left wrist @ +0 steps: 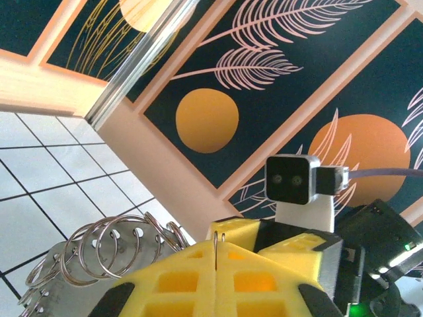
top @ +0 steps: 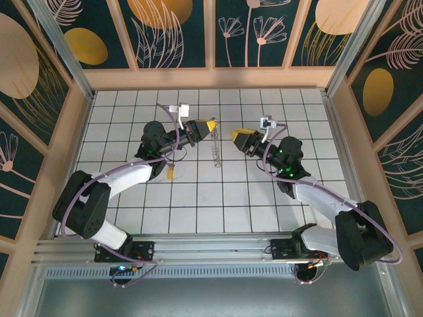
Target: Put the keys on the keyring
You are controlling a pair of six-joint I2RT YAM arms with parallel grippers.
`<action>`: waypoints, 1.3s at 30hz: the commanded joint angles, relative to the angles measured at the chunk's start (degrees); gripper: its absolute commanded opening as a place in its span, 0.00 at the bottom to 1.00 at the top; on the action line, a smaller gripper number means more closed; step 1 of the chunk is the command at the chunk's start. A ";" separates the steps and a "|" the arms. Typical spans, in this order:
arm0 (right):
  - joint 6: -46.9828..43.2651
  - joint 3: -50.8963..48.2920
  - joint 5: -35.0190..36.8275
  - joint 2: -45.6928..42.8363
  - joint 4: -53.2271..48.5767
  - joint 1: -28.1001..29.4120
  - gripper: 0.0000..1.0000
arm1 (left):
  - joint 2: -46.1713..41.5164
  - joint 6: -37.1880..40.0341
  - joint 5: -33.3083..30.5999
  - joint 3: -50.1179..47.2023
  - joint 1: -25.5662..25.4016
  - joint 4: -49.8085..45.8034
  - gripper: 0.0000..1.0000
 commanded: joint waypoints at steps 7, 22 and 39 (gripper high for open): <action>7.30 6.41 -13.01 4.52 11.82 -1.53 0.40 | -3.01 1.04 -1.94 0.97 -0.21 -3.25 0.00; 13.44 8.32 -14.00 12.82 21.20 0.67 0.39 | -4.86 -3.52 -4.78 -0.53 -0.29 -3.35 0.00; 14.63 11.83 -13.72 19.08 23.66 2.17 0.37 | -5.63 -2.65 -2.91 -0.72 -0.26 -2.91 0.00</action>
